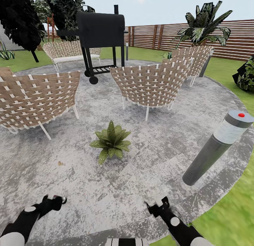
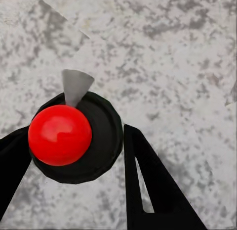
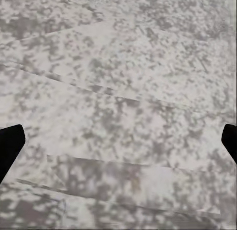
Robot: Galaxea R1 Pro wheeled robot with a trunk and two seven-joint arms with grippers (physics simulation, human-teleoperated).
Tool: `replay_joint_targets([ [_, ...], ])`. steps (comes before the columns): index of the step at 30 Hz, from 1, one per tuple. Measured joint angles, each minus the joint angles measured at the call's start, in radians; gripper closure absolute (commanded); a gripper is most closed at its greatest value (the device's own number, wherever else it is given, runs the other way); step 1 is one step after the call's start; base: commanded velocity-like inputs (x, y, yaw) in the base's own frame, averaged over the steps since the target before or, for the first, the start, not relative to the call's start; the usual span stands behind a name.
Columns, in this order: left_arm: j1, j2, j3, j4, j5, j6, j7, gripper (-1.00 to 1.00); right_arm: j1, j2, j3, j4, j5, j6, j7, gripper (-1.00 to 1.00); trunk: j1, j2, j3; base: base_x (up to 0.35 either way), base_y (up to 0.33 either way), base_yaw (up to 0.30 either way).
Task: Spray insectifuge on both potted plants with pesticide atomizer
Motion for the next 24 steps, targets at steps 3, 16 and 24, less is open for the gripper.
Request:
replay_joint_targets([
  [3, 0.011, -0.001, 0.01, 0.098, 0.104, -0.097, 0.183, 1.0, 0.001, 0.0, -0.008, 0.109, -0.068, -0.108, -0.058, -1.0, 0.0, 0.0, 0.0, 0.0, 0.0, 0.0],
  [16, 0.158, -0.014, 0.013, 0.208, 0.289, -0.287, 0.379, 1.0, 0.007, -0.007, -0.012, 0.164, -0.096, -0.199, -0.096, -1.0, 0.0, 0.0, 0.0, 0.0, 0.0, 0.0],
  [24, 0.16, -0.015, 0.013, 0.231, 0.29, -0.288, 0.379, 1.0, 0.031, -0.005, -0.009, 0.218, -0.094, -0.196, -0.093, -1.0, 0.0, 0.0, 0.0, 0.0, 0.0, 0.0],
])
